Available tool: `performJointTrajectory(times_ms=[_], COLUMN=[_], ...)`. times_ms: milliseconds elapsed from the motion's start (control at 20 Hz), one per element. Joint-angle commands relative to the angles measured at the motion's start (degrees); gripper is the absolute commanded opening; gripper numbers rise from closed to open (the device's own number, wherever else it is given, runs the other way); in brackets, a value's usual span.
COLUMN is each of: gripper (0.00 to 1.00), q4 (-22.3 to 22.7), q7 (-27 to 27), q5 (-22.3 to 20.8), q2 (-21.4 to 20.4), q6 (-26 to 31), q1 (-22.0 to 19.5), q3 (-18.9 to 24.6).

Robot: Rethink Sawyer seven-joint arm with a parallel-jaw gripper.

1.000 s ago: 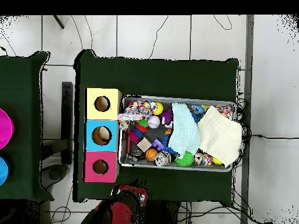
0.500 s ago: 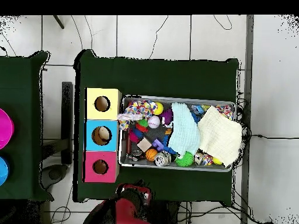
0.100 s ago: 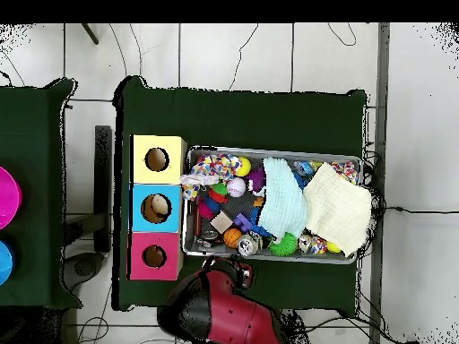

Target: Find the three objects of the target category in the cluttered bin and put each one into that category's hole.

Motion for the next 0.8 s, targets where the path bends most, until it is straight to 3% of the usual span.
performJointTrajectory(times_ms=[50, 350, 600, 800], gripper=[0.0, 0.0, 0.0, 0.0], q4=[-10.1, -12.2, -15.5, -14.2], q7=[9.4, 9.4, 9.7, 10.8], q5=[3.7, 3.6, 2.4, 2.9], q2=[5.0, 5.1, 5.7, 5.4], q6=[5.9, 8.0, 12.7, 12.5], q1=[-2.9, -2.2, 2.3, 2.0], q3=[6.9, 6.5, 0.5, 1.5])
